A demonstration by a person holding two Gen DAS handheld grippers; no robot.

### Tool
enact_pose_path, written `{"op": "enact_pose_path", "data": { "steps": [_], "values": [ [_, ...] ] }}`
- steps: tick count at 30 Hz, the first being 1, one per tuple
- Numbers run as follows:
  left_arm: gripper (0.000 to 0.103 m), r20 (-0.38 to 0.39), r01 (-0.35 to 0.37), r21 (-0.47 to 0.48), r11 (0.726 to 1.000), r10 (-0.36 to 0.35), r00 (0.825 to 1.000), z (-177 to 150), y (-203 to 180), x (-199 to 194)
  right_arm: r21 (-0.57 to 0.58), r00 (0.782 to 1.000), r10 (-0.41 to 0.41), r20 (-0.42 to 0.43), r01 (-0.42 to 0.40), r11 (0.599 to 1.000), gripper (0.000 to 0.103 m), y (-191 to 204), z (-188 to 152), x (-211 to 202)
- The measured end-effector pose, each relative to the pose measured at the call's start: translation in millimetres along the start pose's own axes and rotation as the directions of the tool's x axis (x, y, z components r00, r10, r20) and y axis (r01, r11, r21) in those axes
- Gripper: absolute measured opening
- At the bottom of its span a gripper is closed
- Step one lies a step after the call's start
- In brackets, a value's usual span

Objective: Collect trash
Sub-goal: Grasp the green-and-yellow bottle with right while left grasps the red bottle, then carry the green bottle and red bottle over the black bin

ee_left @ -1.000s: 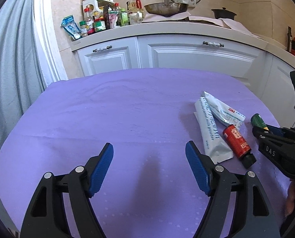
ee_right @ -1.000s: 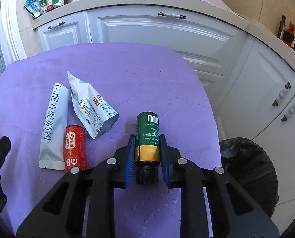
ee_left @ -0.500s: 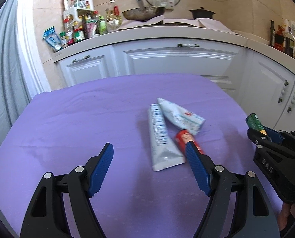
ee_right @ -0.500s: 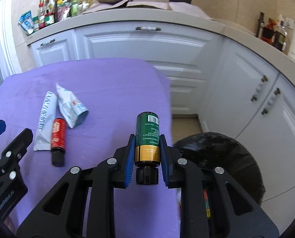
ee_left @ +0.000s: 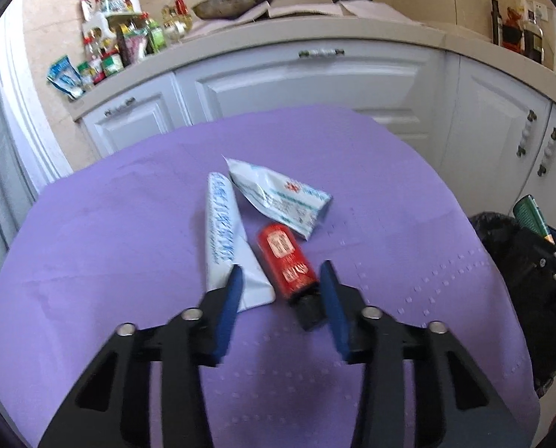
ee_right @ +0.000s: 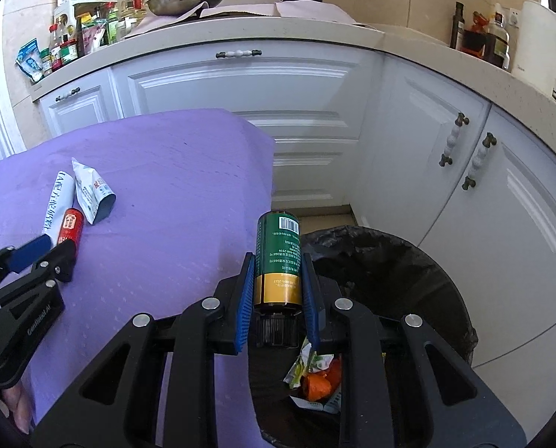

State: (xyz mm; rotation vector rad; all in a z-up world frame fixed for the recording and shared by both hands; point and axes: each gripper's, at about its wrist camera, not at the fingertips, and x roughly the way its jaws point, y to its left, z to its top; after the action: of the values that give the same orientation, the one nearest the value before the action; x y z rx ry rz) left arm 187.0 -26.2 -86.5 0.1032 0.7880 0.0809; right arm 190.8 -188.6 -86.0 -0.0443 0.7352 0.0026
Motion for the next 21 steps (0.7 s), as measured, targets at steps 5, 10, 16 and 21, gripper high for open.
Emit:
{"op": "enact_pose_path", "data": {
  "steps": [5, 10, 16, 21],
  "values": [
    [0.025, -0.006, 0.021, -0.014, 1.0, -0.021, 1.0, -1, 2, 0, 0.005, 1.0, 0.003, 0.005, -0.003, 1.0, 0.023, -1, -1, -2],
    [0.025, 0.027, 0.026, -0.015, 1.0, -0.026, 0.999, -3, 3, -8, 0.001, 1.0, 0.001, 0.012, -0.001, 1.0, 0.023, 1, -3, -6],
    [0.025, 0.05, 0.035, -0.017, 0.999, -0.034, 0.998, -6, 6, -17, 0.002, 1.0, -0.004, 0.017, 0.004, 1.0, 0.023, 1, -4, -10],
    [0.025, 0.072, 0.04, -0.027, 0.999, -0.038, 0.997, -7, 13, -28, 0.009, 1.0, -0.011, 0.024, 0.011, 1.0, 0.023, -1, -6, -17]
  ]
}}
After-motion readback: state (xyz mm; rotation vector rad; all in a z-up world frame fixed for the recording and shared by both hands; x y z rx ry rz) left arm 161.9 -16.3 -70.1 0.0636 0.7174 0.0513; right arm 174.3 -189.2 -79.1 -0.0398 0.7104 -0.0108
